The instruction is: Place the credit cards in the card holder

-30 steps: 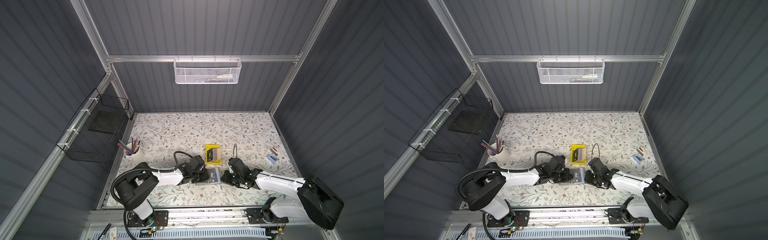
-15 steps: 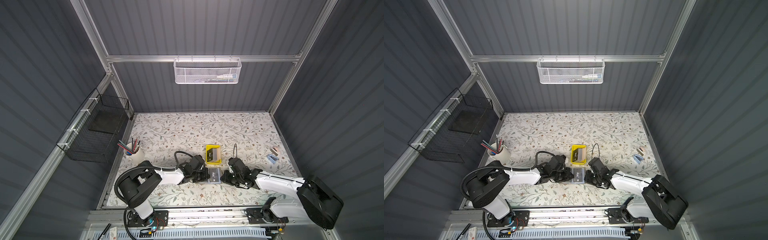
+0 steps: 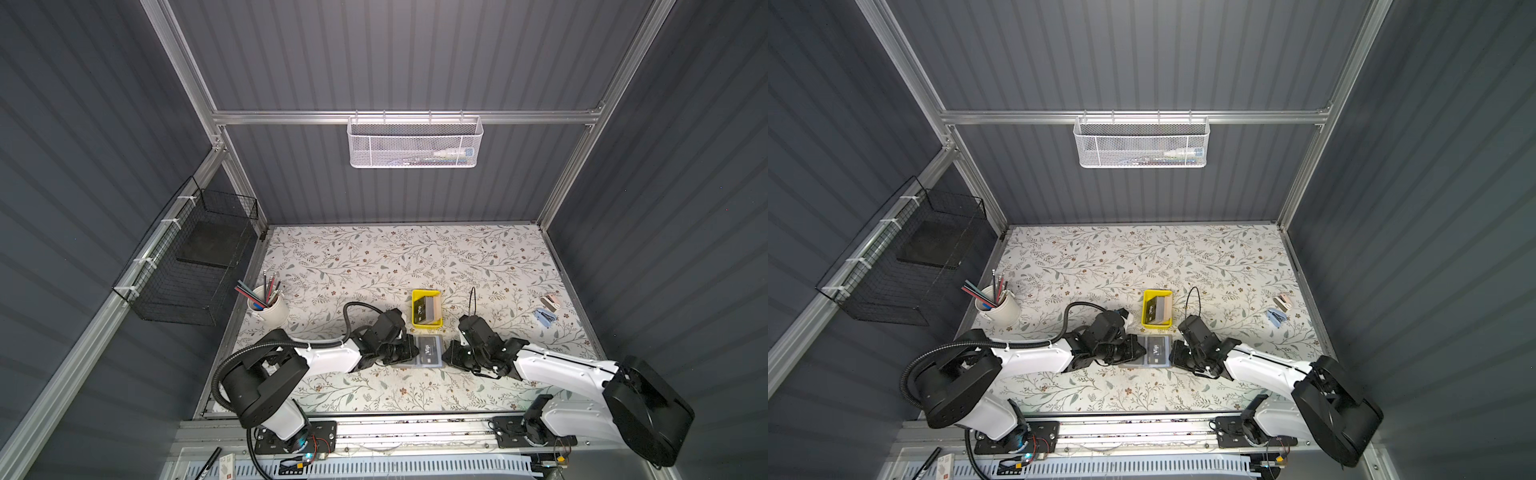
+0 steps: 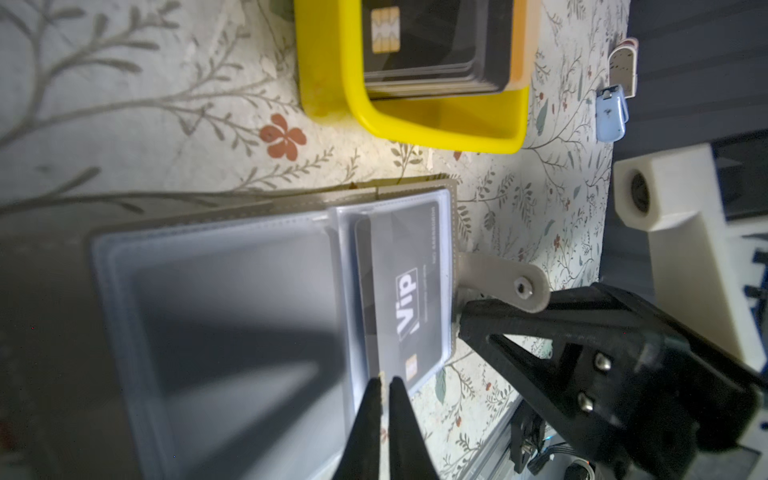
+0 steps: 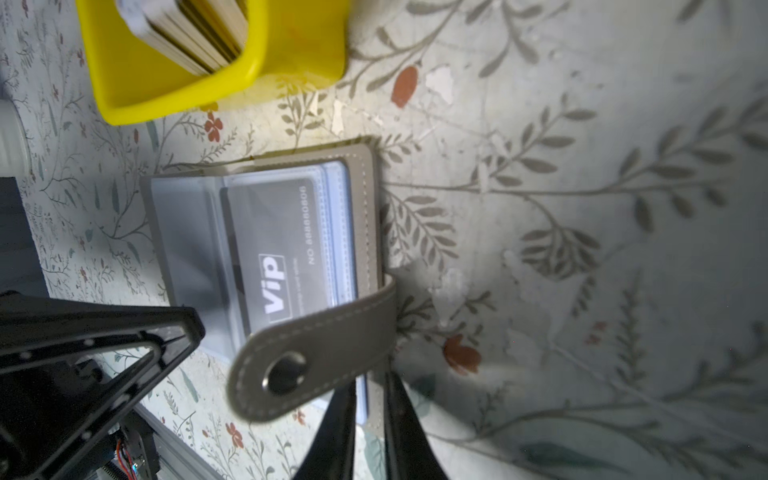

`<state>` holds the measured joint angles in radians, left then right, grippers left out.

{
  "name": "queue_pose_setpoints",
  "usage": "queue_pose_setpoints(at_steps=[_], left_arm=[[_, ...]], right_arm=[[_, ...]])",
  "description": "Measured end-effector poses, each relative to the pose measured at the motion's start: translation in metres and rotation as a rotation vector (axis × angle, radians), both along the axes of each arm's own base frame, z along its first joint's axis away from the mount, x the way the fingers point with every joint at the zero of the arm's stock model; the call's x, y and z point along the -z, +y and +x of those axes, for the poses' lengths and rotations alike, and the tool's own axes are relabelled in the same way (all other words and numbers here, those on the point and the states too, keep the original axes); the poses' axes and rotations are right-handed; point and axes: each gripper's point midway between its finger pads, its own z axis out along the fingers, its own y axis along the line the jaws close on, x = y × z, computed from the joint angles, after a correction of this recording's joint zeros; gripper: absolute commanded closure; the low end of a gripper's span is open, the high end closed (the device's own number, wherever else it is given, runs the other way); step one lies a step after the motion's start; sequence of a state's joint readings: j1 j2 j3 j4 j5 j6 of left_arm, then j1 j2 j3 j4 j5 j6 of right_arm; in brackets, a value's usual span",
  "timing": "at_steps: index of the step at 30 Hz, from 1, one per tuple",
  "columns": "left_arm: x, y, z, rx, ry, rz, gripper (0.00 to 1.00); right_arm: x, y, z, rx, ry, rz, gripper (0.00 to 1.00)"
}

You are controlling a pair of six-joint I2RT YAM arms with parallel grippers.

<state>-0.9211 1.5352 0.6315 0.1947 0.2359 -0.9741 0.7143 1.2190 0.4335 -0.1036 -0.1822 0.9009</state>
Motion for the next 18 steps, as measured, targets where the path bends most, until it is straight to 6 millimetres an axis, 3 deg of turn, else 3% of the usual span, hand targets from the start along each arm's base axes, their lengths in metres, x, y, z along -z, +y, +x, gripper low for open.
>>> queue_pose_setpoints(at_steps=[5,13,18], left_arm=[[-0.009,0.016,0.000,-0.025,-0.004,-0.016,0.86],[-0.031,0.049,0.020,-0.097,-0.036,-0.042,0.82],[-0.014,0.062,0.011,-0.094,0.013,-0.035,0.82]], right_arm=[[-0.010,-0.005,-0.002,0.004,-0.020,-0.004,0.81],[-0.023,-0.008,0.004,0.001,-0.049,-0.035,0.81],[-0.022,-0.009,0.003,-0.006,-0.053,-0.043,0.81]])
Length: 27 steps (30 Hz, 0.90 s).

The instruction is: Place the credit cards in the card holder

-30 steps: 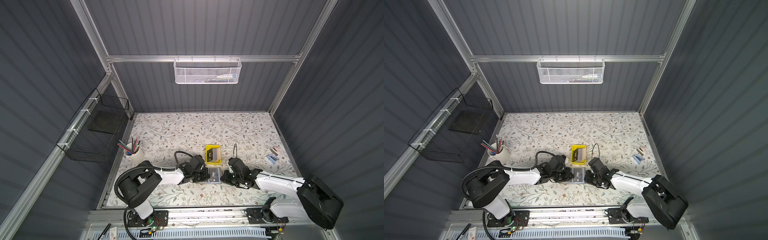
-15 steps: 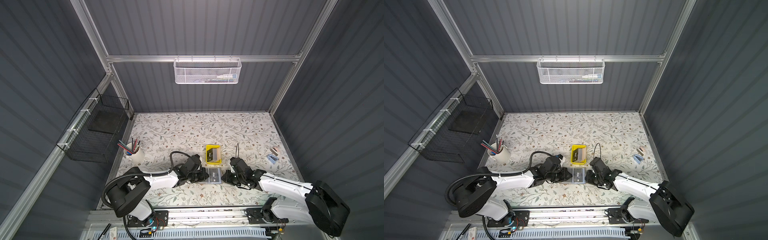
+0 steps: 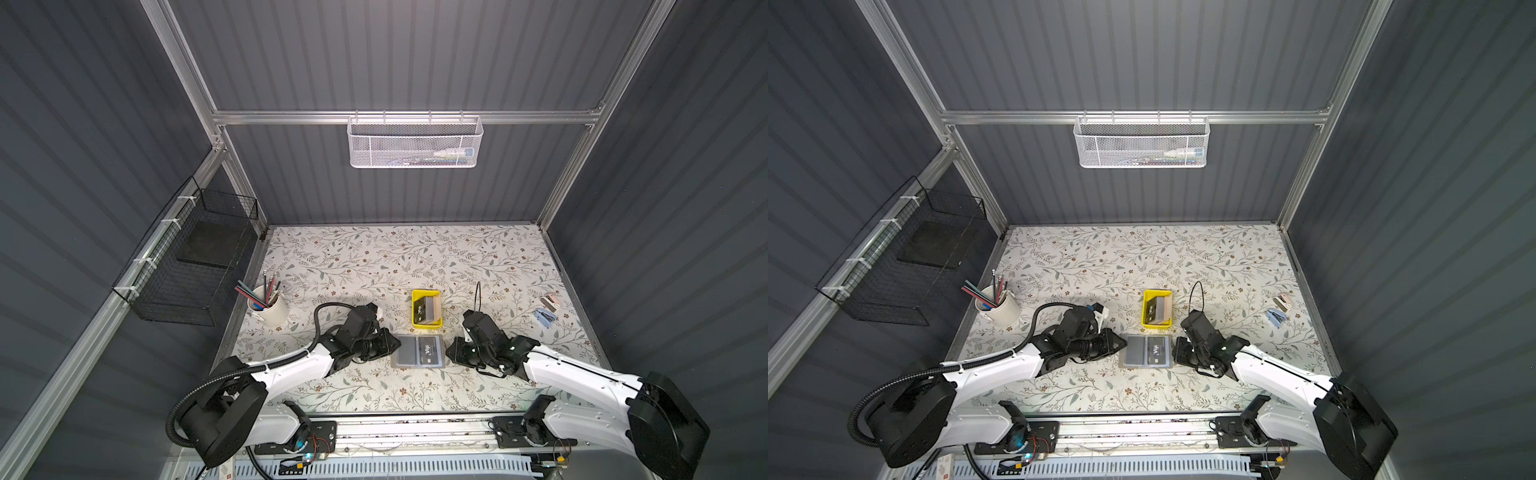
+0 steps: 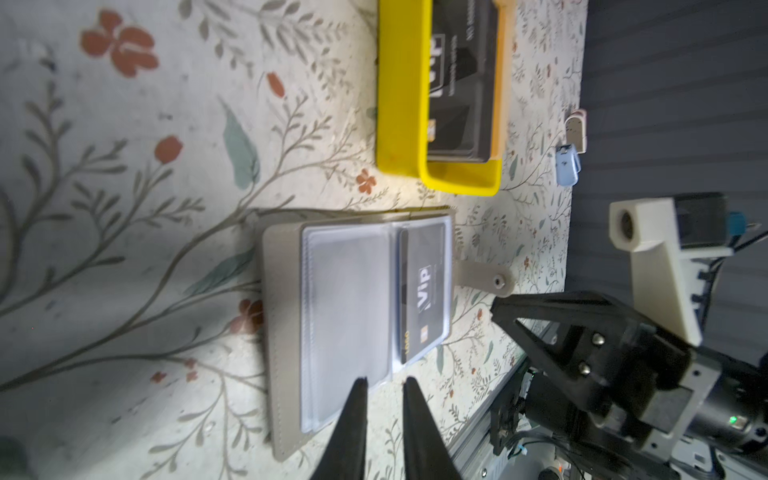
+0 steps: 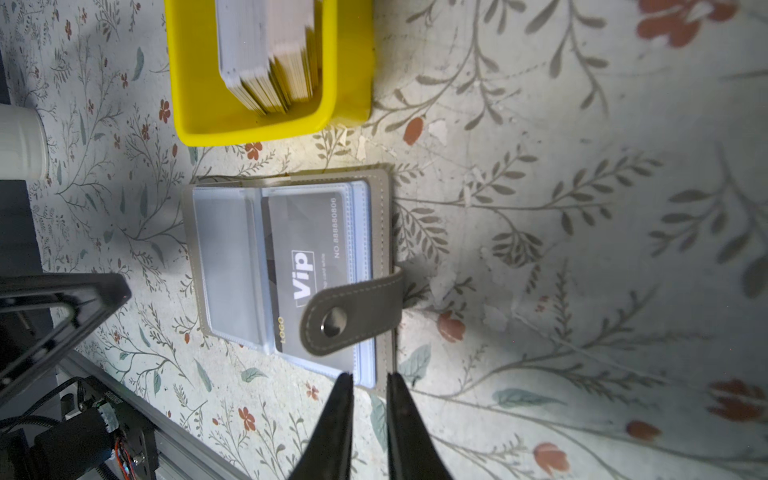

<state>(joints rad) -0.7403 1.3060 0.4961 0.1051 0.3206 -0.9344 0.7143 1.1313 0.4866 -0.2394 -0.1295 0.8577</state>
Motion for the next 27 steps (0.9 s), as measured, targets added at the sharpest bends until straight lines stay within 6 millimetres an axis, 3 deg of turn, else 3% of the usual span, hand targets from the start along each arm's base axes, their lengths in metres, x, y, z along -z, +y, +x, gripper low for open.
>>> queue_pose_setpoints(at_steps=[6,17,20,27], left_arm=[[0.021,0.018,-0.008,-0.017,0.063,0.014,0.82],[0.029,0.039,0.000,-0.076,0.113,-0.020,0.73],[0.033,0.043,-0.003,-0.080,0.126,-0.027,0.68],[0.032,0.040,-0.006,-0.063,0.121,-0.063,0.68]], right_arm=[[0.002,0.000,0.000,-0.002,0.004,-0.005,0.81],[0.013,0.000,-0.001,-0.005,0.023,-0.014,0.79],[0.019,-0.001,-0.004,-0.006,0.032,-0.018,0.78],[0.026,-0.001,-0.006,-0.010,0.053,-0.022,0.76]])
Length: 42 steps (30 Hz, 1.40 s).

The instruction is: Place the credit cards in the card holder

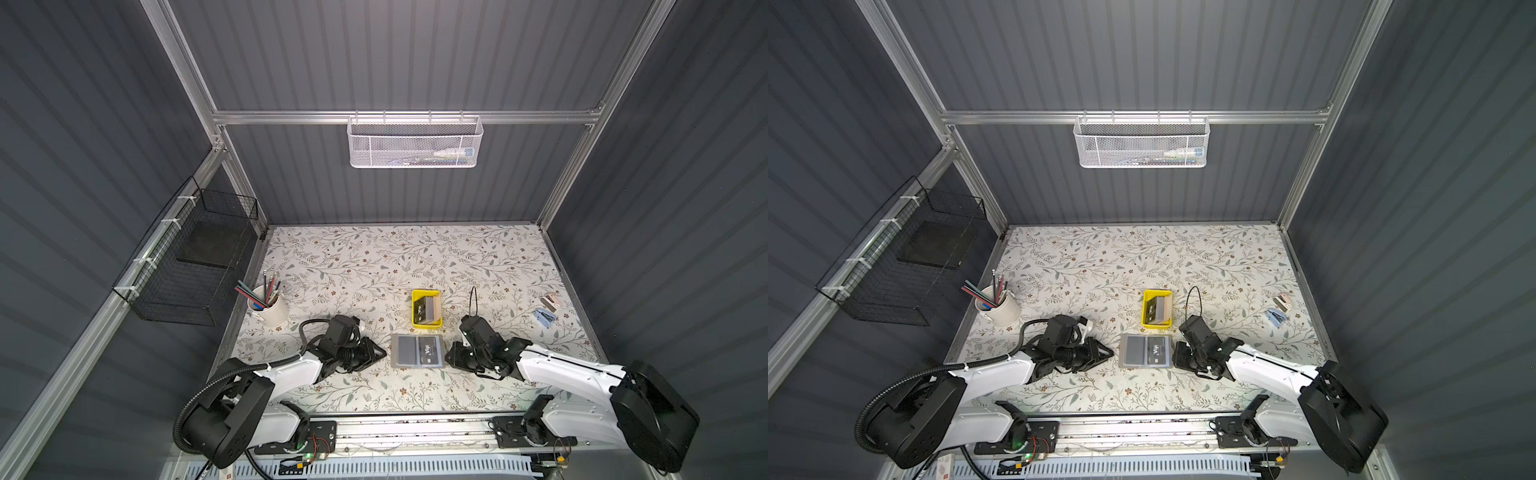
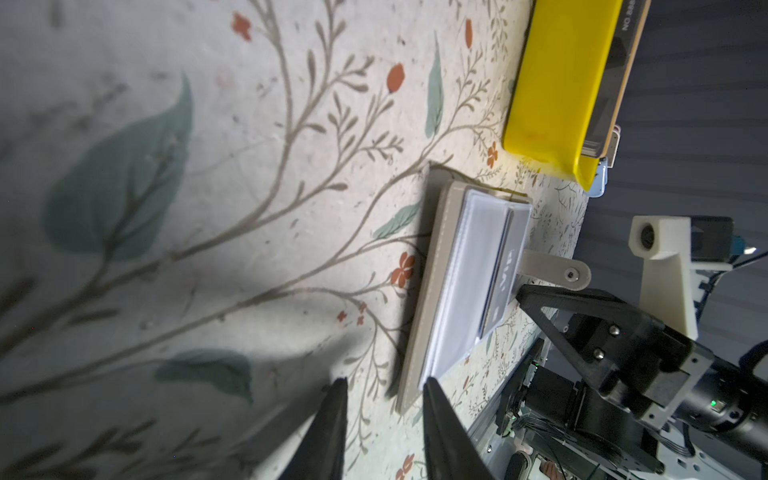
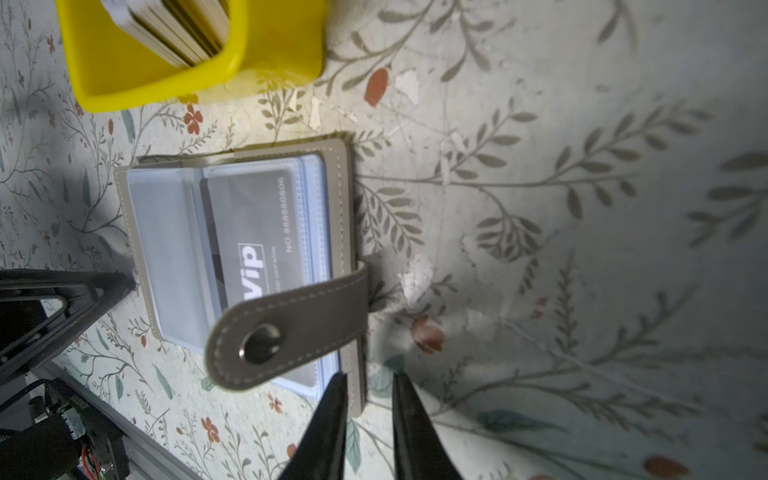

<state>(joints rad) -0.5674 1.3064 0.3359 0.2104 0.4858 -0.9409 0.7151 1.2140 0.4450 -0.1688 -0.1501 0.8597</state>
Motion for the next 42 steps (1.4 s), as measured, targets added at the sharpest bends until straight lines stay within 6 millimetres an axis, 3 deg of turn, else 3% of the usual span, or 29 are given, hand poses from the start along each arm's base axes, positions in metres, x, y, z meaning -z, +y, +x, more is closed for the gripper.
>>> queue_pose_setpoints(at_steps=[32,42], left_arm=[[0.002,-0.018,-0.003,0.073,-0.007,-0.117,0.59],[0.002,-0.034,-0.005,0.110,-0.013,-0.137,0.60]], right_arm=[[0.006,0.009,0.004,-0.003,0.001,0.015,0.76],[0.006,0.011,0.004,-0.008,-0.001,0.019,0.76]])
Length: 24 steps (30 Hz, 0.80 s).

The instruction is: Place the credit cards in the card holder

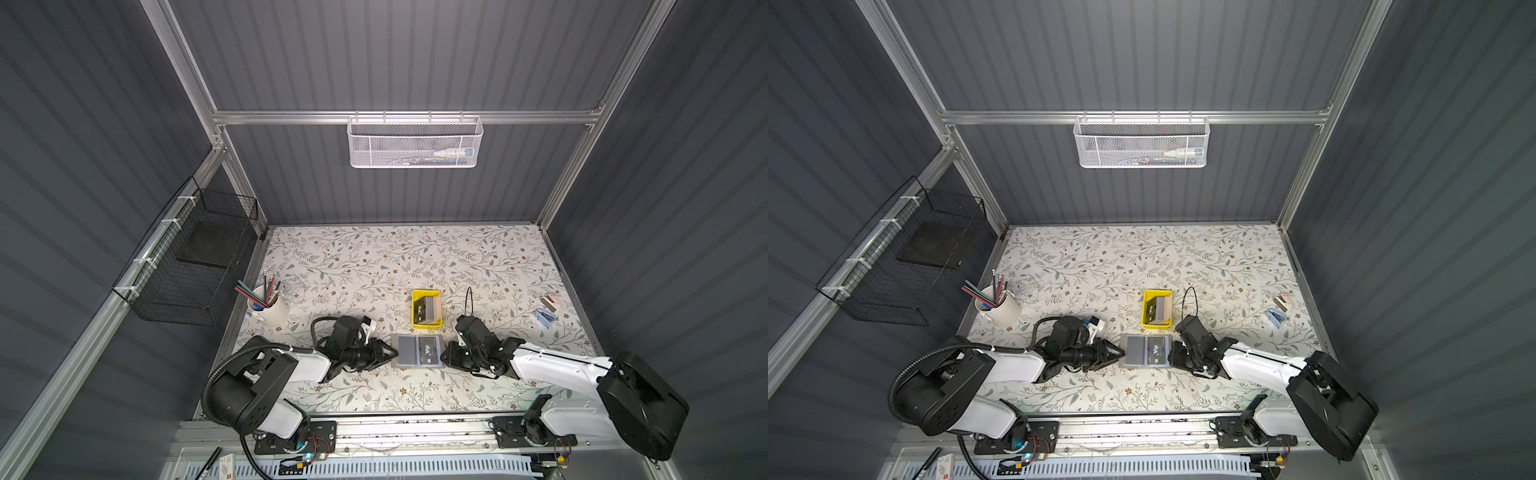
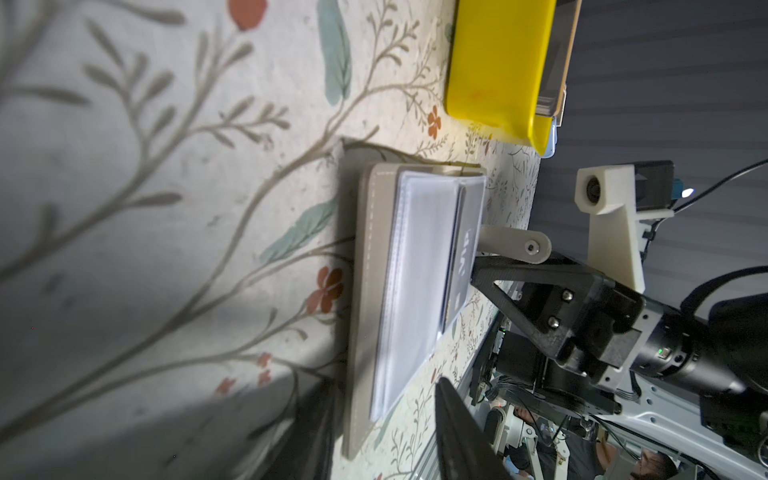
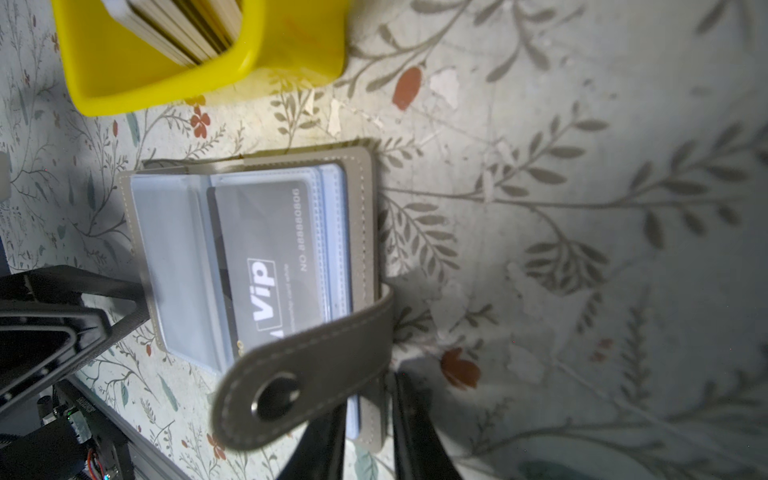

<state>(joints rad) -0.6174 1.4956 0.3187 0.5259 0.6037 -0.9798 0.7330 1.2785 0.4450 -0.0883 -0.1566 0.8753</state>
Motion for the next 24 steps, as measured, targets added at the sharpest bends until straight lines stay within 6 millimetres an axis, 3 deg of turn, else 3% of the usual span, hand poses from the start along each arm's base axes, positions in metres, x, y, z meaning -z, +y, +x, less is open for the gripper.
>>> queue_pose_setpoints(at_steps=[15,24], left_arm=[[-0.003,-0.025,-0.004,0.032,0.009,-0.010,0.61],[-0.026,-0.031,0.003,0.027,-0.024,-0.013,0.62]], right_arm=[[0.000,0.001,0.001,-0.002,-0.003,0.004,0.76],[0.000,0.003,0.001,-0.005,-0.004,0.005,0.76]])
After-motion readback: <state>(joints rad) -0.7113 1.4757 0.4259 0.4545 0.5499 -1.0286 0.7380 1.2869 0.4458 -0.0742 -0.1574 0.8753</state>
